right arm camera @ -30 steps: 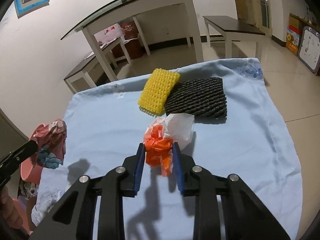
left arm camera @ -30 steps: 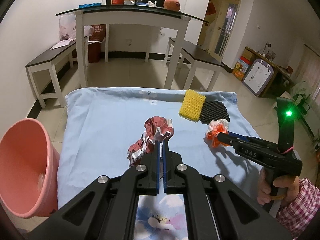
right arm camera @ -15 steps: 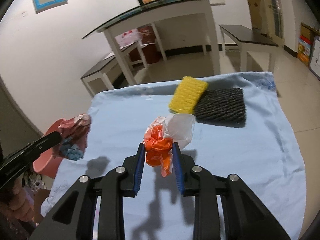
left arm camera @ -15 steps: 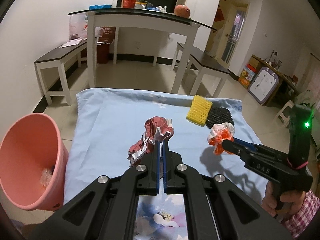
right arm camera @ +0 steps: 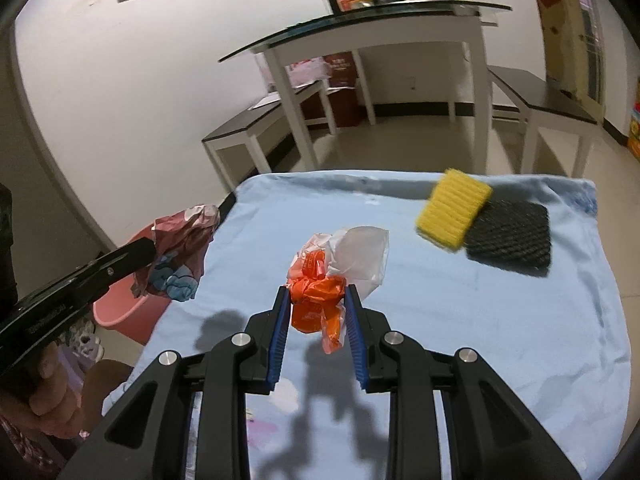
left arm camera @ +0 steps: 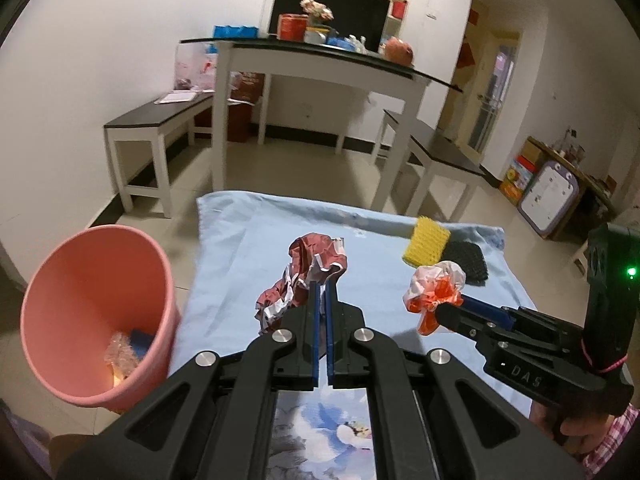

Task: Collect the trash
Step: 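Carry the foil wrapper and orange ribbon bag over the pink bin with both tools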

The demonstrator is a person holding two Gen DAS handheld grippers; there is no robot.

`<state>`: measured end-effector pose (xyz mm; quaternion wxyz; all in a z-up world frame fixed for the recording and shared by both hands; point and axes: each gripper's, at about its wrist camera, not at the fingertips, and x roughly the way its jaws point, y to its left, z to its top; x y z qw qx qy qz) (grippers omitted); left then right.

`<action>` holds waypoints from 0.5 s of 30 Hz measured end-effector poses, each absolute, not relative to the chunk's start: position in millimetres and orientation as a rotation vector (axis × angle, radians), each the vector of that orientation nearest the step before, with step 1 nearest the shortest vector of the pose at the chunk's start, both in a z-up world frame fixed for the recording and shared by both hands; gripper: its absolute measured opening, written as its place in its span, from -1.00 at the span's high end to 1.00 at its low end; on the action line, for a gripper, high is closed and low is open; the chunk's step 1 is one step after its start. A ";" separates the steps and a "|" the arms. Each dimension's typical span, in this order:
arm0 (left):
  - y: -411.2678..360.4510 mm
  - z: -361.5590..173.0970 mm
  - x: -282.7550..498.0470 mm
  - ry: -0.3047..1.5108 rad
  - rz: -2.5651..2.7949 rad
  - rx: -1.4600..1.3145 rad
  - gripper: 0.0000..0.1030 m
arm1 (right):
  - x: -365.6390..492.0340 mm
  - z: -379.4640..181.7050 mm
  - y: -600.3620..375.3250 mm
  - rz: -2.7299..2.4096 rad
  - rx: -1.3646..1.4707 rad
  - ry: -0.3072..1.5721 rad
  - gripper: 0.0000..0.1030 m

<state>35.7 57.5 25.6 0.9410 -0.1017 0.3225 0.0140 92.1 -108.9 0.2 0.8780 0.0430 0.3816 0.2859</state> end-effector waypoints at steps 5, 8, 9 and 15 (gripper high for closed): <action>72.9 32.0 24.5 0.623 0.080 -0.220 0.95 | 87.8 10.7 -79.7 0.652 0.046 0.780 0.48; 87.5 35.7 15.9 0.603 0.113 -0.235 0.95 | 85.5 16.8 -60.2 0.683 0.020 0.770 0.48; 92.8 36.8 12.2 0.595 0.125 -0.240 0.95 | 84.8 18.4 -54.7 0.691 0.015 0.766 0.48; 126.5 41.4 -10.8 0.551 0.222 -0.284 0.95 | 75.8 31.9 -14.5 0.748 -0.032 0.742 0.48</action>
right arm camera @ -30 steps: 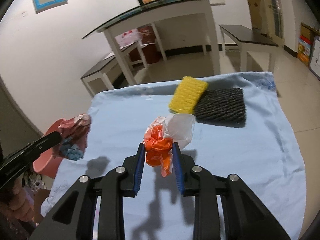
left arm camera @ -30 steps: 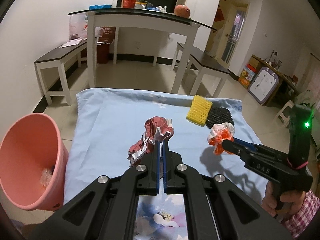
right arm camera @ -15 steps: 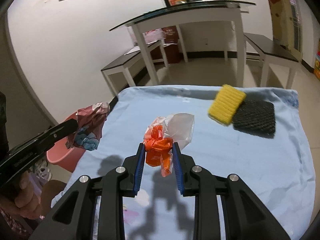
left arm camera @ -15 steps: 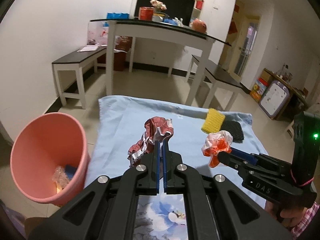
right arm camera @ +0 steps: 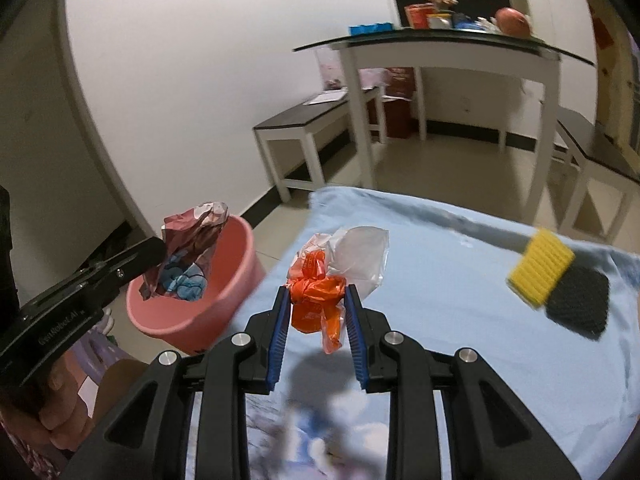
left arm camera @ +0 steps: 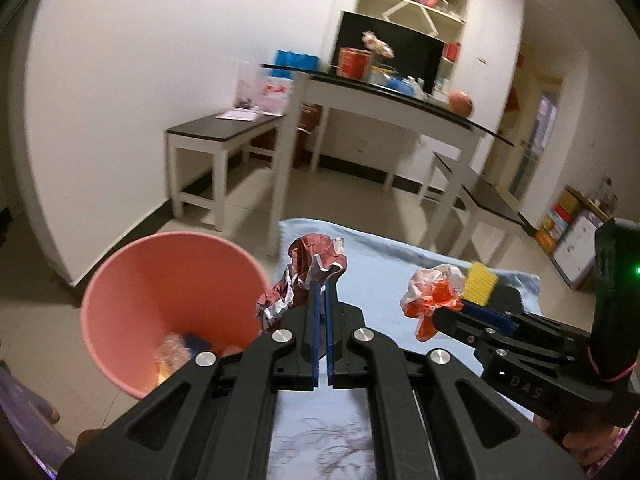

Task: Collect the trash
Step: 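Carry the foil wrapper and orange ribbon bag over the pink bin with both tools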

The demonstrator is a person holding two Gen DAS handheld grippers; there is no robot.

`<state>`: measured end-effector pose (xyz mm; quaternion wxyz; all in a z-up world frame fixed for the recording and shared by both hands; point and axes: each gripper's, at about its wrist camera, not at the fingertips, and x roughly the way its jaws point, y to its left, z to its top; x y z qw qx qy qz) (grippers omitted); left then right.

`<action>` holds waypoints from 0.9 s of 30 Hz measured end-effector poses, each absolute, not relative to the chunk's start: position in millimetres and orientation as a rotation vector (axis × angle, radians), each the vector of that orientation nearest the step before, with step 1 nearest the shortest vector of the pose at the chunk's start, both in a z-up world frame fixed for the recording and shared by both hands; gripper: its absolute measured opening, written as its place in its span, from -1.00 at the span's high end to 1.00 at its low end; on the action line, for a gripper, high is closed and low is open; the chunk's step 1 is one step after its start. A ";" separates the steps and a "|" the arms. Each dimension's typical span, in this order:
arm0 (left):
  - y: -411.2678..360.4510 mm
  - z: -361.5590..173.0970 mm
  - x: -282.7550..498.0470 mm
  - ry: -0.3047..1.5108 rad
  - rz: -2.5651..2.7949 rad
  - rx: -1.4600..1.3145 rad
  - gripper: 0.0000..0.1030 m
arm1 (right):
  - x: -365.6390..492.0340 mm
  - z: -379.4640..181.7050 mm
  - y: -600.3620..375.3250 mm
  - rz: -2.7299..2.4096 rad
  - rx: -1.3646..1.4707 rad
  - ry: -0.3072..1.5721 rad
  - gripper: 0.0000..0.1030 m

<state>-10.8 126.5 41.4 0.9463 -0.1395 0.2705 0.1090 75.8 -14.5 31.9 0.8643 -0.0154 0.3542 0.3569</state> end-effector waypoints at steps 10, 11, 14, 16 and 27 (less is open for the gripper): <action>179.7 36.0 -37.6 0.534 0.351 -0.354 0.95 | 57.5 45.5 53.8 0.838 -0.126 0.717 0.48; 183.8 35.2 -40.1 0.532 0.361 -0.355 0.95 | 56.0 45.2 58.5 0.843 -0.130 0.718 0.48; 196.8 31.7 -45.4 0.533 0.387 -0.369 0.95 | 53.7 45.1 78.6 0.872 -0.146 0.726 0.48; 206.0 28.7 -49.0 0.537 0.401 -0.386 0.95 | 51.6 44.2 87.2 0.884 -0.153 0.725 0.48; 240.4 7.2 -51.9 0.573 0.474 -0.439 0.95 | 56.8 34.2 138.3 0.935 -0.179 0.740 0.48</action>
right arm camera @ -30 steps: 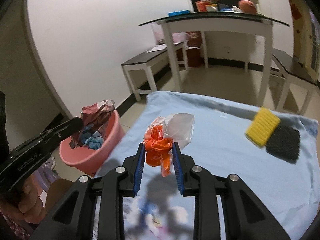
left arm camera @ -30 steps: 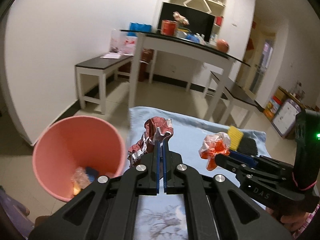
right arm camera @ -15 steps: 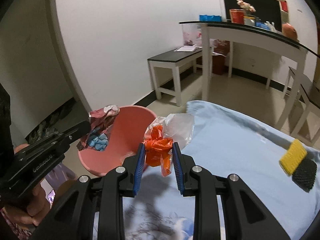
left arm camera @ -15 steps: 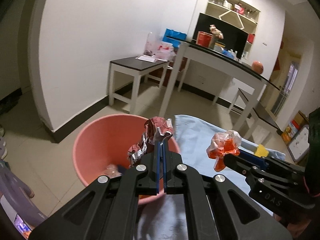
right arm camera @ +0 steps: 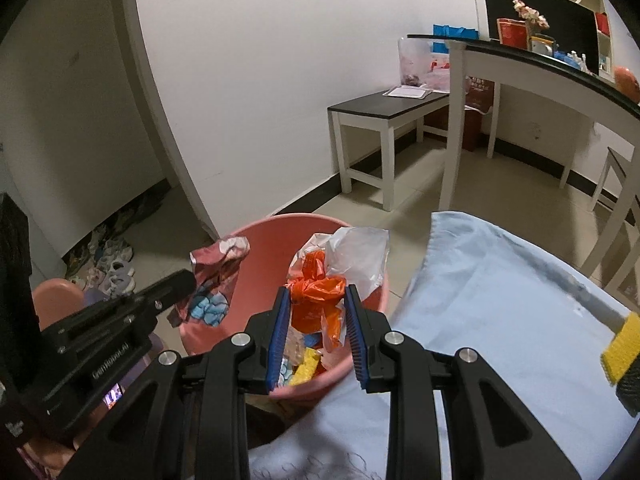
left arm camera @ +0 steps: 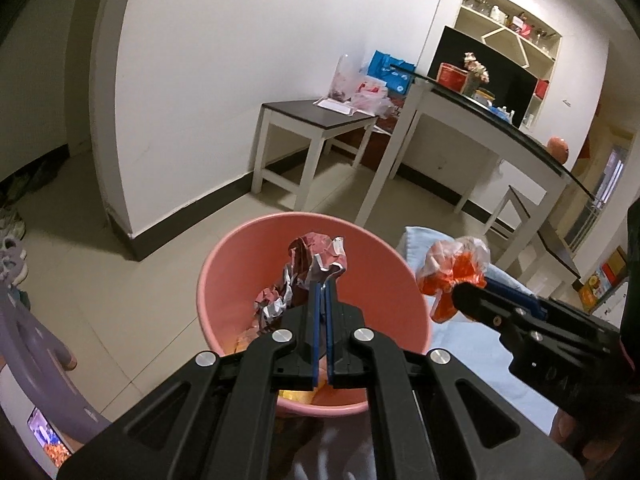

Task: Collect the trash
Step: 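Carry the foil wrapper and orange ribbon bag over the pink bin with both tools, then open both tools to drop the wrapper and ribbon bag into the bin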

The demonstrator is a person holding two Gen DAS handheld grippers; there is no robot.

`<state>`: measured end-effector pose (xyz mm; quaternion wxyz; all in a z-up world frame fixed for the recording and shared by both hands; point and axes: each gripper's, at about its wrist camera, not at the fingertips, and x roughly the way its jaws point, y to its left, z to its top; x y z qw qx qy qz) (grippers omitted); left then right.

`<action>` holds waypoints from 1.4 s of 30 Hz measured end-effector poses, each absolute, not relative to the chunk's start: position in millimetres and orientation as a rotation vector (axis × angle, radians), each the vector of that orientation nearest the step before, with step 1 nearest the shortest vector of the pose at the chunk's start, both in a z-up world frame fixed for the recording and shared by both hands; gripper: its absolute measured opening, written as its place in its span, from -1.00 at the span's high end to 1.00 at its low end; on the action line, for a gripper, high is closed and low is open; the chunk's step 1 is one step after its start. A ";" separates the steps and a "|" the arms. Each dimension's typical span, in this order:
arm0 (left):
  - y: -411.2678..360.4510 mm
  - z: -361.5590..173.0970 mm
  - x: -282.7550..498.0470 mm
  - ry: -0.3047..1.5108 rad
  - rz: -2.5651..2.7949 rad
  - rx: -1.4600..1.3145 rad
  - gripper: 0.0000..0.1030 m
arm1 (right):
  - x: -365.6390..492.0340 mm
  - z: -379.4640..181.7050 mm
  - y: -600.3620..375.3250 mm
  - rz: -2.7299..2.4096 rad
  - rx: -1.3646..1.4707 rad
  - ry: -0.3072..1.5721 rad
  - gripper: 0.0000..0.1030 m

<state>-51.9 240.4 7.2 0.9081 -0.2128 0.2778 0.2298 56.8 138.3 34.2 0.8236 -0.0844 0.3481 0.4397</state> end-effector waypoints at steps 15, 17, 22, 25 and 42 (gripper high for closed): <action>263.6 -15.9 -50.0 0.642 0.553 -0.474 0.95 | 71.4 9.8 172.9 0.960 -0.200 0.799 0.47; 264.4 -17.1 -50.5 0.644 0.556 -0.473 0.95 | 71.9 6.6 175.0 0.961 -0.204 0.805 0.47; 266.8 -18.7 -48.4 0.652 0.559 -0.477 0.95 | 72.8 3.8 178.4 0.963 -0.209 0.814 0.46; 267.0 -19.2 -48.3 0.654 0.563 -0.476 0.95 | 73.6 2.0 180.1 0.966 -0.214 0.816 0.46; 267.6 -21.8 -46.5 0.692 0.593 -0.476 0.52 | 72.6 3.4 179.1 0.970 -0.205 0.807 0.34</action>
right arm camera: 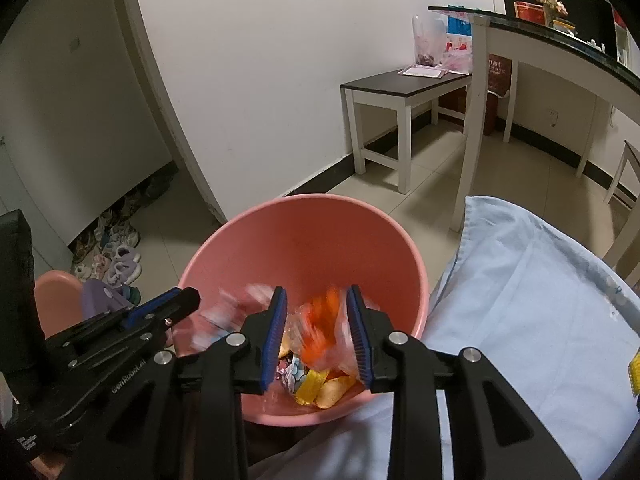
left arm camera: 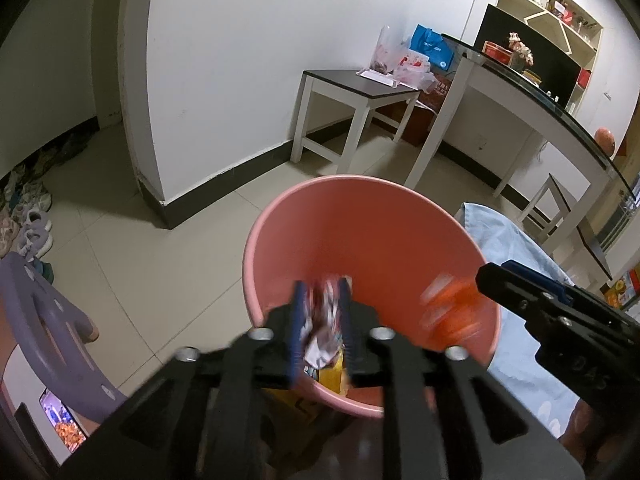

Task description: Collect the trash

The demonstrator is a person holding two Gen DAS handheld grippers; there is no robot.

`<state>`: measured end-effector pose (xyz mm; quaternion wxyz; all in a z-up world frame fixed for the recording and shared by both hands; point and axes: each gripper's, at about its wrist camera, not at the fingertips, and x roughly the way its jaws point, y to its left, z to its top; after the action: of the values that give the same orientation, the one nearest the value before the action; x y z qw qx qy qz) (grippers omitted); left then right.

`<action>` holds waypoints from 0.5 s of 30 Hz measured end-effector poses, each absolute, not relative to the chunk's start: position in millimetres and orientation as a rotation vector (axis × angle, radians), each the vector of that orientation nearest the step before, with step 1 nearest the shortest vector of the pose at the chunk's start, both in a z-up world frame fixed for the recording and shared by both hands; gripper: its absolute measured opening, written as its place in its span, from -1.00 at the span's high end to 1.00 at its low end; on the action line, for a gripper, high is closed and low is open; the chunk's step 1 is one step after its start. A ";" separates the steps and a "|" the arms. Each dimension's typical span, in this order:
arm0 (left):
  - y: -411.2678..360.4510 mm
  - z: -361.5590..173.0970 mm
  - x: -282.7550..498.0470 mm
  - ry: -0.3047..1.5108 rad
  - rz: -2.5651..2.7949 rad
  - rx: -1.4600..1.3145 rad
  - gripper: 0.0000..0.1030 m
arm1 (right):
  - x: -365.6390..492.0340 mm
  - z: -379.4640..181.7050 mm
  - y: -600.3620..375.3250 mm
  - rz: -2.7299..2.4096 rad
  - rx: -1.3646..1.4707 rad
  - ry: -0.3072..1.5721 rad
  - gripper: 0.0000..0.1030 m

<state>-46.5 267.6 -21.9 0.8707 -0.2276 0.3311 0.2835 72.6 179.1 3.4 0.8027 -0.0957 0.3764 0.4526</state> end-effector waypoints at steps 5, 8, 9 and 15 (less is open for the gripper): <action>267.7 -19.5 -48.5 0.683 0.589 -0.485 0.41 | 71.9 6.6 176.9 0.974 -0.203 0.799 0.24; 267.5 -19.0 -49.3 0.683 0.587 -0.487 0.33 | 70.5 7.8 175.1 0.977 -0.207 0.795 0.22; 267.5 -18.7 -49.2 0.683 0.586 -0.486 0.33 | 69.9 8.7 174.1 0.977 -0.206 0.792 0.22; 263.2 -12.7 -50.5 0.671 0.586 -0.478 0.32 | 64.9 15.0 163.3 0.975 -0.193 0.781 0.20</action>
<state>-50.5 263.2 -12.7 0.8750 -0.2290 0.3213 0.2806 64.9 163.3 15.0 0.8067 -0.0901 0.3651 0.4559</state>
